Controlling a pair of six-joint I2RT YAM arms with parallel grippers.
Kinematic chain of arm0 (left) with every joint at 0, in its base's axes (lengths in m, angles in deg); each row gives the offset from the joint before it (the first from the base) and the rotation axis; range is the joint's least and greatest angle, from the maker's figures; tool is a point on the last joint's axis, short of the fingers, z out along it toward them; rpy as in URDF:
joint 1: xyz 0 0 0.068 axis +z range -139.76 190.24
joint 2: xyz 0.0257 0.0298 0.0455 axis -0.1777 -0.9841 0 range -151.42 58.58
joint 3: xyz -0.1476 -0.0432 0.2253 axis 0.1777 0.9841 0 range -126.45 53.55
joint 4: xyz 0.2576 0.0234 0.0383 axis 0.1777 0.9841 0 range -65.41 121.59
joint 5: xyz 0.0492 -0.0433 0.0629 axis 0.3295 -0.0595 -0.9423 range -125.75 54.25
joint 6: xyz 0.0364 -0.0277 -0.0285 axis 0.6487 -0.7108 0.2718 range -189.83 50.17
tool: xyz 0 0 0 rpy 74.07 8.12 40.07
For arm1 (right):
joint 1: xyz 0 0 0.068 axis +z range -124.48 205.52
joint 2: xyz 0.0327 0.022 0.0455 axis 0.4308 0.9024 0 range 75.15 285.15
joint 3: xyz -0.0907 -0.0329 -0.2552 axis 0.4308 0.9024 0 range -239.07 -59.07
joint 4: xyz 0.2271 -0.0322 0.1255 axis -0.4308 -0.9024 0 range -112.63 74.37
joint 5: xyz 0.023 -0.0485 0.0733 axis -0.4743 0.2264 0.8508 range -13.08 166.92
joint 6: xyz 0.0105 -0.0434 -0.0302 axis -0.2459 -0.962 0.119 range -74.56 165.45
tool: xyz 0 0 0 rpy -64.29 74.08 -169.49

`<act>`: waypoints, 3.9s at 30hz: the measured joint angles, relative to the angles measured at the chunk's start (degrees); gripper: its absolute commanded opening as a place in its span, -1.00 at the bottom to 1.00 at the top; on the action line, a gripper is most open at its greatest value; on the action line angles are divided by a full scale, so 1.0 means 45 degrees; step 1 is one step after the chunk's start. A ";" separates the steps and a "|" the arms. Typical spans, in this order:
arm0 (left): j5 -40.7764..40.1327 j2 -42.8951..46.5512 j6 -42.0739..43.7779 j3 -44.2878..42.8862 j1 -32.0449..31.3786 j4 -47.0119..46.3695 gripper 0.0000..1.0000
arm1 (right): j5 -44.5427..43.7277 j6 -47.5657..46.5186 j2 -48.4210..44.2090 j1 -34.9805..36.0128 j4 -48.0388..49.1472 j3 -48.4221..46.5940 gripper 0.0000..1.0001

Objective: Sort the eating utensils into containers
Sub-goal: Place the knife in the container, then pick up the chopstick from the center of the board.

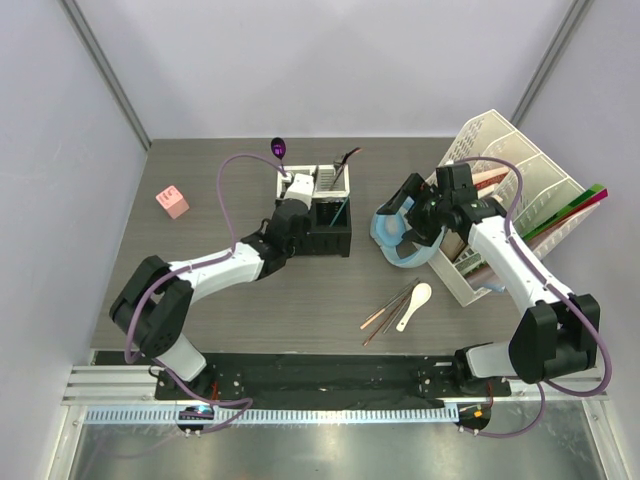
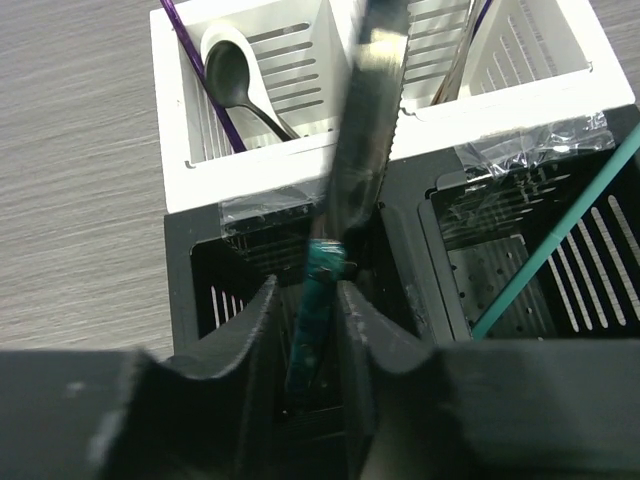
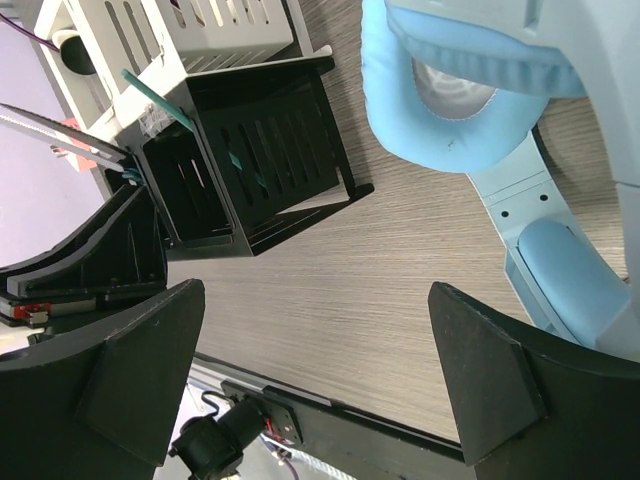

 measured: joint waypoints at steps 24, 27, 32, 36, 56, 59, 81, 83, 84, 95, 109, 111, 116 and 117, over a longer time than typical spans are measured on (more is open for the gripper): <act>0.3094 0.2909 -0.0933 -0.6635 0.0646 0.7495 -0.58 | -0.0359 0.1166 -0.0049 0.0049 0.2278 0.1263 0.99; 0.4328 0.2229 -0.1180 -0.5639 -0.0165 0.9214 -0.66 | -0.0753 0.0913 -0.0044 0.0097 0.2195 0.0855 0.99; 0.5644 0.0029 -0.1248 -0.4512 -0.2521 1.1186 -0.47 | -0.0923 0.0777 -0.0039 0.0097 0.2263 0.0282 0.99; 0.7101 -0.1234 -0.1341 -0.4595 -0.3070 1.1667 -0.41 | -0.0801 0.0602 0.0049 0.0185 0.2171 -0.0078 0.99; 0.9850 -0.5085 -0.0806 -0.7791 -0.4124 1.2055 -0.25 | -0.0481 0.0461 0.0301 0.0287 0.1744 -0.1982 0.99; 0.9967 -0.5285 -0.0763 -0.7800 -0.4308 1.1934 -0.25 | -0.0486 0.0457 0.0316 0.0287 0.1685 -0.1982 0.99; 0.8325 -0.7397 -0.0204 -0.9476 -0.4969 1.1259 -0.28 | -0.0481 0.0350 -0.0607 -0.0277 0.1083 -0.1496 0.99; 0.8262 -0.7446 -0.0204 -0.9539 -0.4969 1.1200 -0.28 | -0.0461 0.0355 -0.0622 -0.0321 0.1030 -0.1394 0.99; 0.8223 -0.7456 -0.0209 -0.9559 -0.4979 1.1181 -0.28 | -0.0447 0.0355 -0.0617 -0.0335 0.1010 -0.1345 0.99; 0.7917 -0.8063 -0.0214 -1.0355 -0.4979 1.0928 -0.36 | -0.0325 0.0355 -0.0617 -0.0510 0.0976 -0.1292 0.99; 0.7669 -0.7563 -0.0539 -0.8961 -0.4983 0.9432 -1.00 | -0.0053 0.0461 -0.0029 -0.0695 0.1010 -0.1297 0.99; 0.7742 -0.7427 -0.0597 -0.8680 -0.4964 0.9146 -1.00 | -0.0044 0.0481 -0.0029 -0.0695 0.1035 -0.1311 0.99; 0.7844 -0.6931 -0.0806 -0.7776 -0.4741 0.8281 -1.00 | 0.0131 0.0505 0.0092 -0.0704 0.1122 -0.1341 0.99; 0.7898 -0.6781 -0.0918 -0.7504 -0.4673 0.8150 -1.00 | 0.0155 0.0529 0.0155 -0.0704 0.1117 -0.1360 0.99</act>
